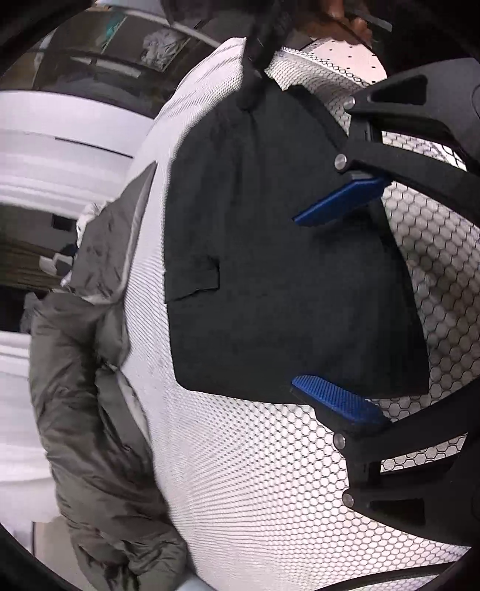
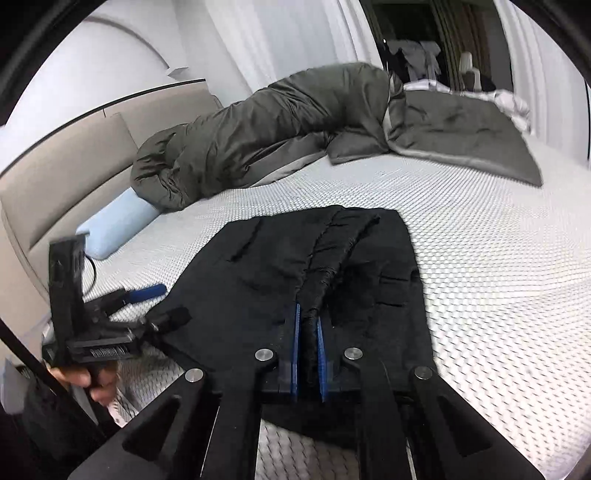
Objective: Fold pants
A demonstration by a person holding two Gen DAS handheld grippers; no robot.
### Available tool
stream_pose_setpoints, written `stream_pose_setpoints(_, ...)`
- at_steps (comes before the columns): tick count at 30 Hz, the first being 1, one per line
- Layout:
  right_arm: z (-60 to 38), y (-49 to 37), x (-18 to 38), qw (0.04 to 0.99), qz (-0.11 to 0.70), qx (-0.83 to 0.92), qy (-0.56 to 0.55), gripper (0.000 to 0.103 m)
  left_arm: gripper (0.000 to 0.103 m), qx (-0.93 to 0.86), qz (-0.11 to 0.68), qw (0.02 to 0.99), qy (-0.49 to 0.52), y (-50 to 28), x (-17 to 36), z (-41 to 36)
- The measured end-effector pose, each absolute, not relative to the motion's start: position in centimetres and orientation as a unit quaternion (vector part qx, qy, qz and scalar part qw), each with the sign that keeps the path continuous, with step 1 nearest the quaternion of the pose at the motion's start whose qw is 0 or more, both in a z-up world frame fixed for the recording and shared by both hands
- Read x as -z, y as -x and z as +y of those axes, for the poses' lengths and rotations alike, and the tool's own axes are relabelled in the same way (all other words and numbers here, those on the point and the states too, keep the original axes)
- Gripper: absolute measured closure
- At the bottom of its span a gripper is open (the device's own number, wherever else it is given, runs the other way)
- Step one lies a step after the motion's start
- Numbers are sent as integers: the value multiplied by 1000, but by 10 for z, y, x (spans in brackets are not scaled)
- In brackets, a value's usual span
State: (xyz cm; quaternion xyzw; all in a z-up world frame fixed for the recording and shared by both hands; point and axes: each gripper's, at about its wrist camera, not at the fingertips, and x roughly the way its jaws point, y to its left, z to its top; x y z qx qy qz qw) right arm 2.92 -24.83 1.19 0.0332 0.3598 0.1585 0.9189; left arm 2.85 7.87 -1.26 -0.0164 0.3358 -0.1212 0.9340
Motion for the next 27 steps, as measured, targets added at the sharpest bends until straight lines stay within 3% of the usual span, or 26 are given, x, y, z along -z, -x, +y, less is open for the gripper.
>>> stream_pose_setpoints(3, -251, -42, 25, 894, 420, -152, -30, 90, 21, 119, 351, 929, -7, -32, 20, 70)
stream_pose_setpoints(5, -254, -40, 22, 894, 413, -166, -52, 87, 21, 108, 369, 923, -16, -37, 29, 66)
stream_pose_setpoints(6, -260, -37, 14, 895, 404, -175, -69, 79, 21, 105, 371, 923, -17, -37, 32, 66)
stream_pose_setpoints(7, -270, -33, 8, 898, 391, -178, -95, 61, 21, 106, 369, 923, -17, -37, 32, 66)
stream_pose_setpoints(9, -283, -28, 4, 899, 379, -179, -125, 47, 21, 108, 367, 924, -19, -35, 31, 66)
stream_pose_setpoints(16, -315, -42, 25, 851, 429, -205, -225, 46, 21, 108, 369, 923, -18, -36, 32, 66)
stream_pose_setpoints(21, -293, -62, 32, 846, 459, -187, -199, 46, 21, 108, 369, 923, -19, -37, 32, 67)
stream_pose_setpoints(23, -275, -64, 26, 864, 448, -177, -145, 58, 21, 109, 368, 923, -19, -37, 32, 68)
stream_pose_setpoints(25, -262, -58, 12, 885, 418, -174, -108, 85, 21, 110, 366, 924, -16, -37, 31, 69)
stream_pose_setpoints(27, -259, -44, -3, 898, 386, -185, -99, 88, 21, 113, 361, 925, -11, -34, 29, 70)
